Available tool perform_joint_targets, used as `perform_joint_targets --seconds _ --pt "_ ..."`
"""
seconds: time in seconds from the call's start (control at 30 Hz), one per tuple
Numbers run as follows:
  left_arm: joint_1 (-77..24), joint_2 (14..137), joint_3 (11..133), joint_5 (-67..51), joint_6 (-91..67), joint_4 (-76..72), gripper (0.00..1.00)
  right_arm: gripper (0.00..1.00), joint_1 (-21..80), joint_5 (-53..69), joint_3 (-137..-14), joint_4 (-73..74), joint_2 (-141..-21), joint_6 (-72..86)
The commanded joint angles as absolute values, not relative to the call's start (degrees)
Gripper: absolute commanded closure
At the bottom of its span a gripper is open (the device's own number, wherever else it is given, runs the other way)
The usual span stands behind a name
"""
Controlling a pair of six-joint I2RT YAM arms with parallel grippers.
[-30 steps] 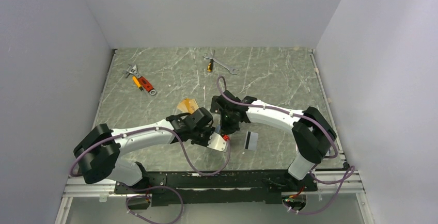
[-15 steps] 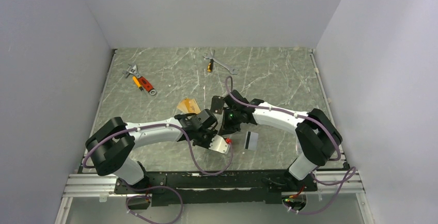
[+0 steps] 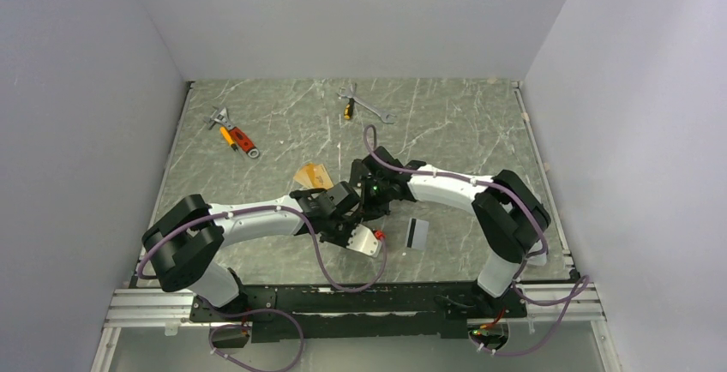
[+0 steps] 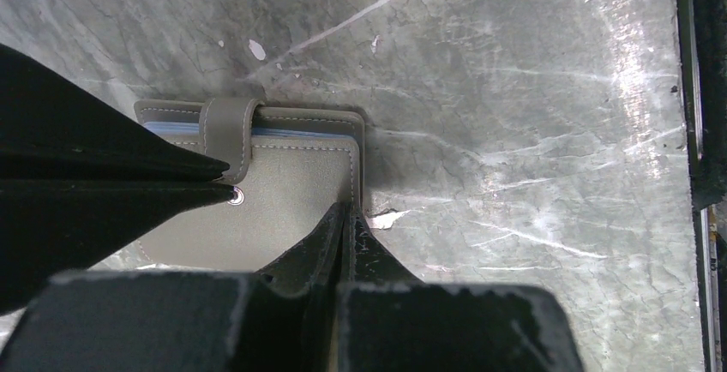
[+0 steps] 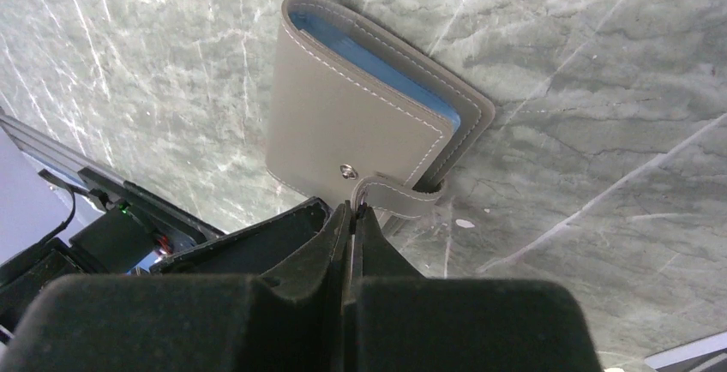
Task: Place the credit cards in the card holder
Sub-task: Close the card holder at the center of the board.
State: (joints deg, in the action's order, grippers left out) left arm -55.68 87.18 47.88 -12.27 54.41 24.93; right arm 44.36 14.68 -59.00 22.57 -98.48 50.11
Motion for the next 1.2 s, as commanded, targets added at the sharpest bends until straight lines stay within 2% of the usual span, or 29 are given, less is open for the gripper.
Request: perform_joint_targets --seconds 0.0,0.6,0.93,1.07,1.17 --pt "-56.4 88.2 47.4 -14.0 55.4 27.7 0.97 1.0 44.2 14.7 -61.8 20.3 -99.3 50.3" --pt "-56.4 87.9 46.2 -14.4 56.7 28.3 1.0 1.0 44.8 17.0 -66.6 20.9 -104.4 49.0" --pt "-56.4 87.5 45.5 -14.1 55.9 27.5 1.0 1.0 46.6 14.0 -71.1 28.1 -111.0 44.4" --pt "-54.8 84.9 46.6 -13.7 54.2 27.6 0.92 1.0 47.3 13.3 -69.4 28.9 -112.4 43.3" --pt "-51.7 80.9 48.2 -13.1 54.0 29.6 0.83 1.0 47.3 13.0 -67.5 28.8 -112.2 42.9"
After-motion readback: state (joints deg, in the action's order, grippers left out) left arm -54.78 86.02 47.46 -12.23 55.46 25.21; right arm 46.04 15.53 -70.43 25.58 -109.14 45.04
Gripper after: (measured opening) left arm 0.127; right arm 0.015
